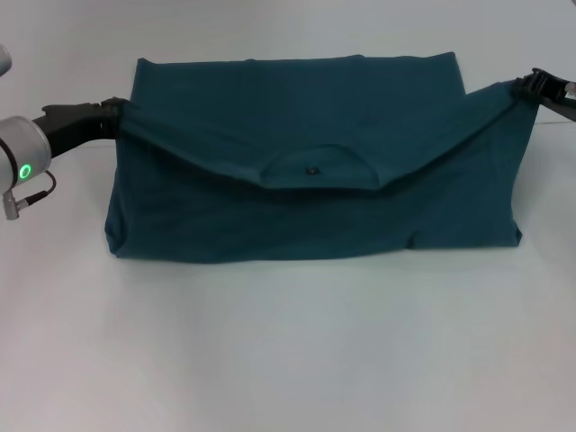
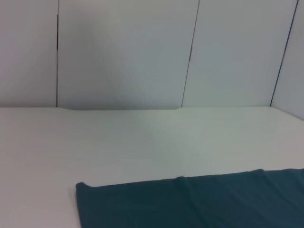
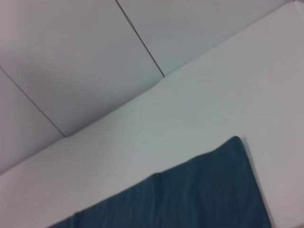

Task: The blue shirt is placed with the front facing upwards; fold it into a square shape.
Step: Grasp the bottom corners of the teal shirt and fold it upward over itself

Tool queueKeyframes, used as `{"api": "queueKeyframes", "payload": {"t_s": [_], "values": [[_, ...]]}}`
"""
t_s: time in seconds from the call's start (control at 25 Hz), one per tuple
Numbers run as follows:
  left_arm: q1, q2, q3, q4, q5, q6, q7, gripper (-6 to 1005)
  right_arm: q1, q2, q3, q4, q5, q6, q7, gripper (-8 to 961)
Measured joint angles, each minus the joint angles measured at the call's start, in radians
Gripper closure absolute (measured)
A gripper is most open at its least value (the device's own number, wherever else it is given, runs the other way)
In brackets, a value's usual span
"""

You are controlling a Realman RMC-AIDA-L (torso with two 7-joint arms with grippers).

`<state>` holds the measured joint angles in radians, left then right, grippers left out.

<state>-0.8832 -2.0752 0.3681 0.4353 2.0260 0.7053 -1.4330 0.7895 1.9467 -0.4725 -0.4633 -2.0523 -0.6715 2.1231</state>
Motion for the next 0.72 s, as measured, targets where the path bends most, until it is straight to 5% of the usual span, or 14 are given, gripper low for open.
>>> {"api": "queueKeyframes", "payload": {"t_s": [0.48, 0.72], "values": [[-0.018, -0.009, 0.000, -0.039, -0.050, -0.073, 0.124, 999, -0.004, 0.015, -0.007, 0.010, 0.113, 0.039, -0.082, 916], [-0.021, -0.044, 0.000, -0.039, -0.143, -0.088, 0.271, 969, -0.006, 0.035, -0.006, 0.009, 0.126, 0.051, -0.135, 875]]}}
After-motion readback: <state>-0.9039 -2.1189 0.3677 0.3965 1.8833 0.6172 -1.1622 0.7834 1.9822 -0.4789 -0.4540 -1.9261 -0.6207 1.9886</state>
